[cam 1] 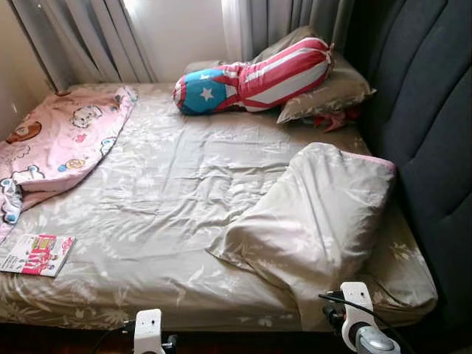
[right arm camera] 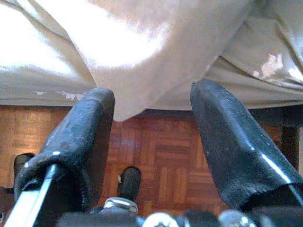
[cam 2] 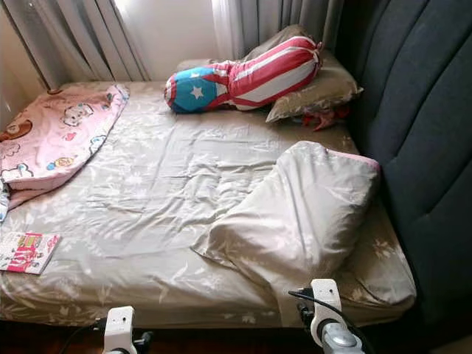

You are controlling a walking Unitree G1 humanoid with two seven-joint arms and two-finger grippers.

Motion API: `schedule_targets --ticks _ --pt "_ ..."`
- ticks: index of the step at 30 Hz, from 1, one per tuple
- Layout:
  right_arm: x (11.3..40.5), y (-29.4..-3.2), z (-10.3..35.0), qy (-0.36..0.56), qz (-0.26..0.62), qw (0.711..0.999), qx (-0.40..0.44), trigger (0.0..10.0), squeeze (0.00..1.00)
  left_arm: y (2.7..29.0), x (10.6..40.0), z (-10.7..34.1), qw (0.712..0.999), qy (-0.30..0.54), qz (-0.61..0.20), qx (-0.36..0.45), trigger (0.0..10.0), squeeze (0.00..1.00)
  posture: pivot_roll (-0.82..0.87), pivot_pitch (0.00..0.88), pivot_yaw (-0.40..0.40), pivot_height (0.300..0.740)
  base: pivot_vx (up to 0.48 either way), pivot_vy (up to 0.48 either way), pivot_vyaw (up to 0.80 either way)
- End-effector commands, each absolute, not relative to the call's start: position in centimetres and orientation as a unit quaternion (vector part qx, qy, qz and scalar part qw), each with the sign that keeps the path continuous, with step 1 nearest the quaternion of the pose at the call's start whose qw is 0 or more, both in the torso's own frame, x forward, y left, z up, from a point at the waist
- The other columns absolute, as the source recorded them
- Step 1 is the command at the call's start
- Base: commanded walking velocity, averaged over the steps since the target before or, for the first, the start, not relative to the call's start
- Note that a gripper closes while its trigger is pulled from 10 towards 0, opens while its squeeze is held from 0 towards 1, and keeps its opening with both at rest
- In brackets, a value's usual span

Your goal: Clean up the room

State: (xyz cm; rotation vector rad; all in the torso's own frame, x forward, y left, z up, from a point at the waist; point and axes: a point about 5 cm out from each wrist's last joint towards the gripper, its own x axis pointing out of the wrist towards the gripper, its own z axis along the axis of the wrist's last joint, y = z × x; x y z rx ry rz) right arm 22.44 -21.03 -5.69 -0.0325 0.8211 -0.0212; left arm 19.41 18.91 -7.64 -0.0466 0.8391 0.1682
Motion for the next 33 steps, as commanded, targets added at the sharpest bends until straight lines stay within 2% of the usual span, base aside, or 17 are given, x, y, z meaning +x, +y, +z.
schedule_targets --ticks 1,13,33 --pt "22.41 -20.93 -5.73 0.4 -0.009 0.916 -0.015 10.0 0.0 19.11 19.07 -7.82 0.906 0.414 0.085 -0.026 10.0 0.0 -0.1 0.017 0.014 0.74 0.296 0.0 0.0" --pt "22.42 -20.92 -5.72 0.399 -0.009 0.917 -0.014 10.0 0.0 19.14 19.1 -7.78 0.907 0.411 0.086 -0.025 10.0 0.0 -0.1 0.018 0.014 0.74 0.297 0.0 0.0" --pt "22.62 -20.84 -5.44 0.37 -0.016 0.929 0.002 10.0 0.0 19.07 19.69 -7.15 0.929 0.364 0.067 -0.028 10.0 0.0 -0.12 0.025 0.02 0.74 0.0 0.0 0.0"
